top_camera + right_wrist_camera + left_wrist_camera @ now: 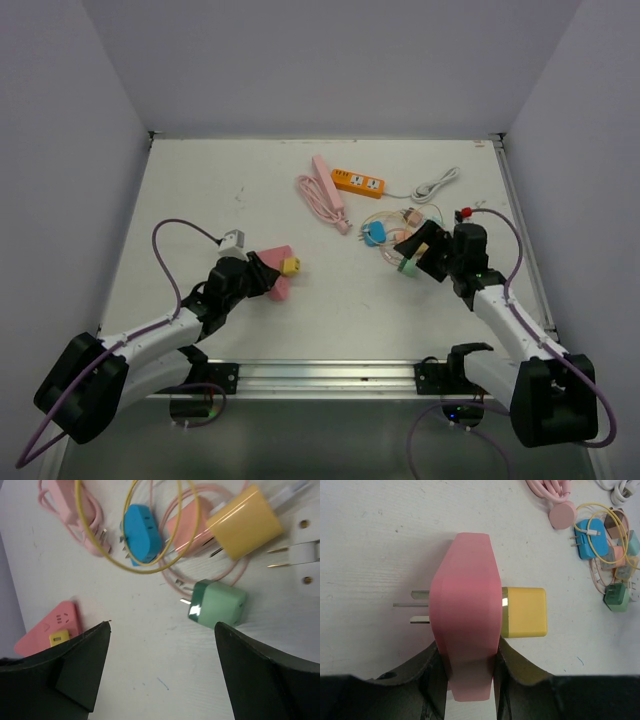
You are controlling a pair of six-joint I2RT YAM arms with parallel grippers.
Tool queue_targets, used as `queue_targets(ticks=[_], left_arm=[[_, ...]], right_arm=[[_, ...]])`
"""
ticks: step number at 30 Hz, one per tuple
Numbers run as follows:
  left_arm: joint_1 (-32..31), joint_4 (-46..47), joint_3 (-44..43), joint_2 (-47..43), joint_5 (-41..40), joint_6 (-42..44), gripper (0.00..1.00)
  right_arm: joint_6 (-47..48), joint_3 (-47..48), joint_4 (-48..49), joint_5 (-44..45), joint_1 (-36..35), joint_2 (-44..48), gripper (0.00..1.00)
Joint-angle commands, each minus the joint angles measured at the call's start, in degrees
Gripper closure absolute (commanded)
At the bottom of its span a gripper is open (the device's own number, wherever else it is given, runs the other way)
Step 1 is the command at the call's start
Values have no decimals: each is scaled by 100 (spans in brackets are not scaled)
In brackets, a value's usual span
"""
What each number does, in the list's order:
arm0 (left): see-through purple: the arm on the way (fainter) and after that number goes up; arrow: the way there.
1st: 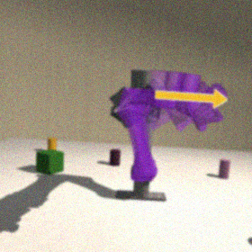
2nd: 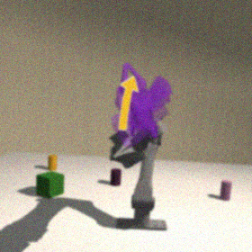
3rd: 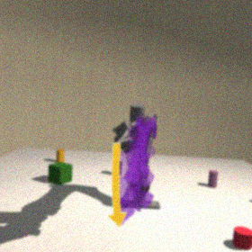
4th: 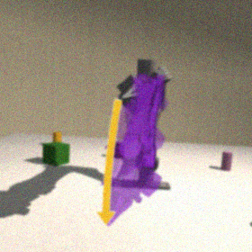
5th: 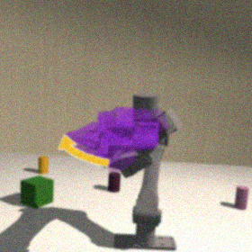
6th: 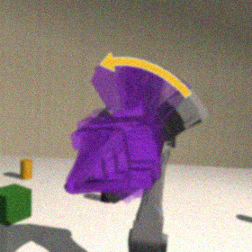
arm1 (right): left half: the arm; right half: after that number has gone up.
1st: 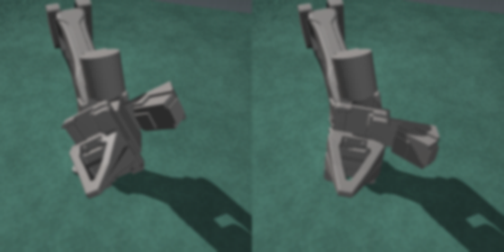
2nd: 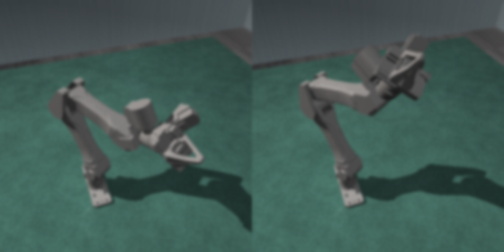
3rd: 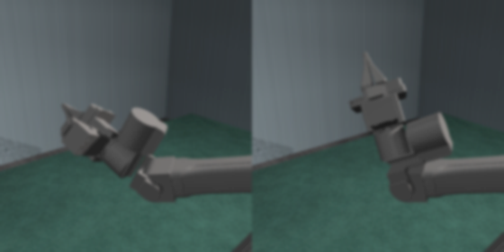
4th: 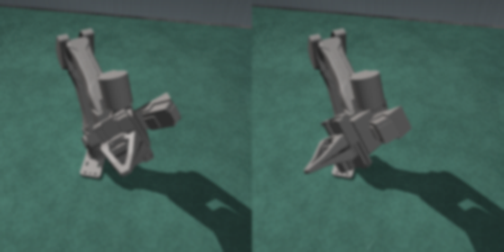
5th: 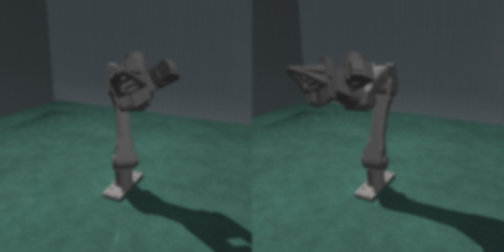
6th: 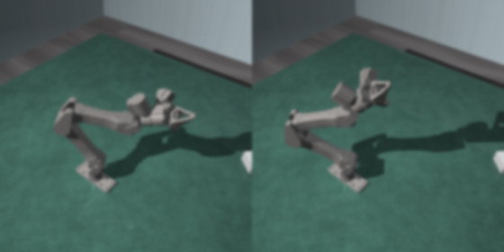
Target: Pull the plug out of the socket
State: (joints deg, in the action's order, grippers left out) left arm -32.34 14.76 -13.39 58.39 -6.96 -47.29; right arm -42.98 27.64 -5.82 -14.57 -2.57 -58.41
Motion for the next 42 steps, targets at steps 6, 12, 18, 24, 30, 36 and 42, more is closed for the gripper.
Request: queue_targets(ticks=[6,12,18,24,30,36,42], left_arm=[[-36,62,-112,67,265,88,100],[-53,79,-59,50,292,71,100],[-53,97,-41,23,292,53,100],[-71,123,-6,6,344,36,100],[-80,141,12,-12,345,27,100],[-80,132,64,-12,274,-8,100],[-80,44,64,32,125,-96,100]], right_arm=[[-824,443,1248,568,-2448,-380,11],[-1273,1023,1997,981,-3679,-1654,14],[-1520,1700,2129,1552,-4445,-2673,15],[-1669,2219,2138,1712,-4682,-3377,17],[-1669,2527,2260,1563,-4788,-4107,23],[-1792,2492,2595,1255,-4823,-4354,49],[-1854,2273,2709,1272,-4806,-4161,85]])
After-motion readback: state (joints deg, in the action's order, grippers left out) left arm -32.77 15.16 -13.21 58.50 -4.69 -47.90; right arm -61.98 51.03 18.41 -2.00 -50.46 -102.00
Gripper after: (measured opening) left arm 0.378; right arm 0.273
